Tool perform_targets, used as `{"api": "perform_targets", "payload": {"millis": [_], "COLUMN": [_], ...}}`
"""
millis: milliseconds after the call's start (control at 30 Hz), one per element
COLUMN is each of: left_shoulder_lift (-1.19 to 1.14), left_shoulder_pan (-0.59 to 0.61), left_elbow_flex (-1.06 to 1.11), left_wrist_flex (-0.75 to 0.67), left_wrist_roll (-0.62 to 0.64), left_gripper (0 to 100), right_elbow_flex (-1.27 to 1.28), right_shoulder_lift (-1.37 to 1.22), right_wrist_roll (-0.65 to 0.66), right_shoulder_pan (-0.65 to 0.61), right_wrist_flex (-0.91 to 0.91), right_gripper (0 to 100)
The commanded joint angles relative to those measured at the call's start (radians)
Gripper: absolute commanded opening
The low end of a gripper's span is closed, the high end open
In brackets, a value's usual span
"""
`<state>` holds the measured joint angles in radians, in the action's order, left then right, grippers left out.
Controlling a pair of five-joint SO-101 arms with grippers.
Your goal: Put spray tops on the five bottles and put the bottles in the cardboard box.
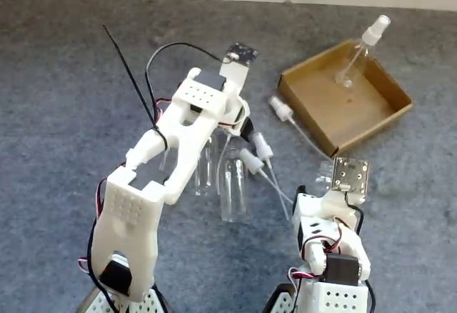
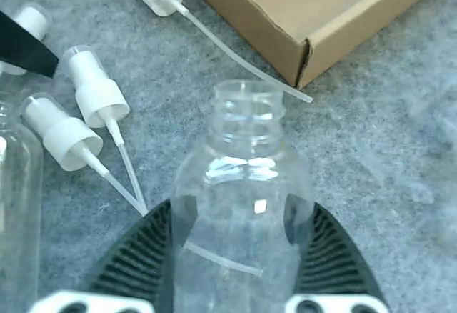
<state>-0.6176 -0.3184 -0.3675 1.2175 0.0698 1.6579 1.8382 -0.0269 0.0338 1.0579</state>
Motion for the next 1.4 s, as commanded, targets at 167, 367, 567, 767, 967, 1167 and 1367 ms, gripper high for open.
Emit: {"api": "perform_targets", "payload": {"millis": [167, 367, 567, 767, 967, 1167, 1367], "left_shoulder_lift": [0.012, -0.101, -0.131, -0.127, -0.125, -0.125, -0.125], "left_shoulder_pan": [0.01, 0.01, 0.013, 0.012, 0.015, 0.012, 0.012], "left_elbow_flex": [-0.047, -0.058, -0.133, -0.168, -0.168, -0.17, -0.163], "left_wrist_flex": [-0.063, -0.068, -0.063, -0.061, -0.061, -0.061, -0.057], "left_wrist_roll": [-0.017, -0.018, -0.018, -0.017, -0.017, -0.04, -0.097], "left_gripper": [21, 21, 21, 21, 20, 4, 4], "right_elbow_flex": [-0.002, -0.002, -0.002, -0.002, -0.002, -0.002, -0.002], "right_shoulder_lift": [0.004, 0.004, 0.004, 0.004, 0.004, 0.004, 0.004], "right_wrist_roll": [-0.002, -0.002, -0.002, 0.0, 0.0, 0.0, 0.0], "right_shoulder_pan": [0.007, 0.007, 0.007, 0.007, 0.007, 0.007, 0.007], "right_wrist_flex": [-0.021, -0.021, -0.021, -0.021, -0.022, -0.022, -0.022], "right_gripper": [9.3, 9.3, 9.3, 9.3, 9.3, 9.3, 9.3]}}
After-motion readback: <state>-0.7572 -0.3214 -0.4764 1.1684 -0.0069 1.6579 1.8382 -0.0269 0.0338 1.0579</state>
